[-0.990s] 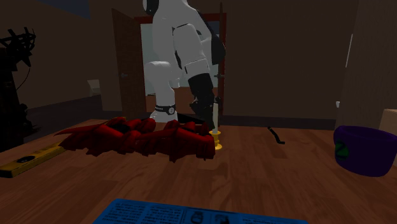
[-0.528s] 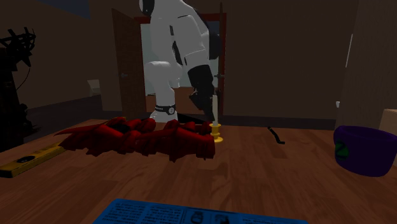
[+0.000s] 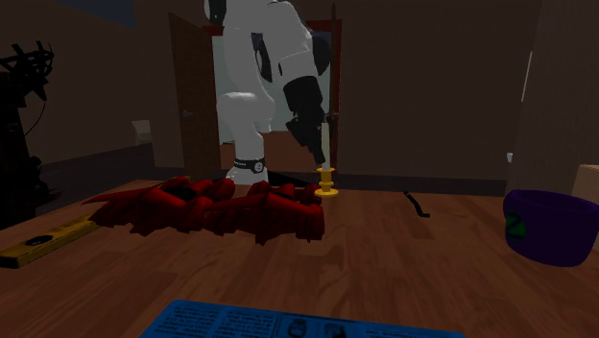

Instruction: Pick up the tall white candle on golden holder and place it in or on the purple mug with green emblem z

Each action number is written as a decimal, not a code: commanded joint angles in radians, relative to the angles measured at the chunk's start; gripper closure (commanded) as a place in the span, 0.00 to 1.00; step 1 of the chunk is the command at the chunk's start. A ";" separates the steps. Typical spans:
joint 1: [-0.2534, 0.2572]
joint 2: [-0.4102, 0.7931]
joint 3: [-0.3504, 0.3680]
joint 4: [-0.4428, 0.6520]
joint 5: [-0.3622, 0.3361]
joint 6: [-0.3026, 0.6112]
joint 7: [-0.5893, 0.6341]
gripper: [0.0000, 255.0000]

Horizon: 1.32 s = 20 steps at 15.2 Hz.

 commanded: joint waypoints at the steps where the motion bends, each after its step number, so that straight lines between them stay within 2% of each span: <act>1: -0.012 -0.021 0.009 0.009 -0.030 -0.028 0.025 1.00; 11: -0.051 -0.103 0.049 0.075 -0.119 -0.168 0.105 1.00; 19: -0.066 -0.148 0.071 0.142 -0.153 -0.276 0.142 1.00; 20: -0.055 -0.119 0.079 0.166 -0.143 -0.273 0.154 1.00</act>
